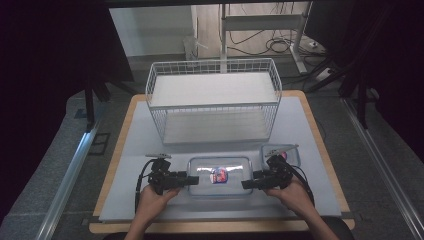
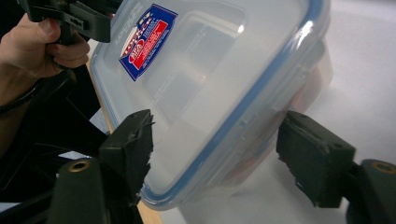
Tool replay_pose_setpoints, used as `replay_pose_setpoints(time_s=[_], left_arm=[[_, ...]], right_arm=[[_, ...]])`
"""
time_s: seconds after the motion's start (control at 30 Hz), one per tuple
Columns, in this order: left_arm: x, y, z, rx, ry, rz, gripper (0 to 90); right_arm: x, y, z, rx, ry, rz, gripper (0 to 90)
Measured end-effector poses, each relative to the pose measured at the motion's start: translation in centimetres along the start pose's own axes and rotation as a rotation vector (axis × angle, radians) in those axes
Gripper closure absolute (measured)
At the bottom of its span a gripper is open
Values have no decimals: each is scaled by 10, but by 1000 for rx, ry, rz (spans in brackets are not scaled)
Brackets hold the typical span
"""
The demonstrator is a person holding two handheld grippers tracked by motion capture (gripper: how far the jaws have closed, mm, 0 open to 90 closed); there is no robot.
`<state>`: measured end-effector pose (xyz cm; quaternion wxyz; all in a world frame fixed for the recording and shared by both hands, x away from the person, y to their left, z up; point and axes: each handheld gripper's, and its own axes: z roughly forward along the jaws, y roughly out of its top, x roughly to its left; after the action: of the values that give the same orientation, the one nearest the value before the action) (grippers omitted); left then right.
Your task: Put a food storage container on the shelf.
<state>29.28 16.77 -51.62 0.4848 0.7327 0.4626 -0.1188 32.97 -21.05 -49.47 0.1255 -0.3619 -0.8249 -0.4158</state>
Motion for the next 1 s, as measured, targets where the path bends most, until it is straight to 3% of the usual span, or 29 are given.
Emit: replay_pose_setpoints(time_s=[0.27, 0.47, 0.67, 0.83, 1.0], left_arm=[[-8, -9, -7, -25, 5, 26, 384], [-7, -17, -14, -62, -30, 3, 469], [-9, -18, -16, -65, -30, -4, 499], [-8, -18, -17, -79, -42, -37, 511], [-12, -15, -19, -87, -21, -20, 523]], right_arm=[[0, -2, -9, -49, 15, 12, 426], [1, -5, -14, -70, 36, 24, 492], [3, -6, -15, -80, 39, 37, 518], [0, -7, -16, -97, 61, 82, 543], [1, -7, -18, -125, 61, 81, 565]])
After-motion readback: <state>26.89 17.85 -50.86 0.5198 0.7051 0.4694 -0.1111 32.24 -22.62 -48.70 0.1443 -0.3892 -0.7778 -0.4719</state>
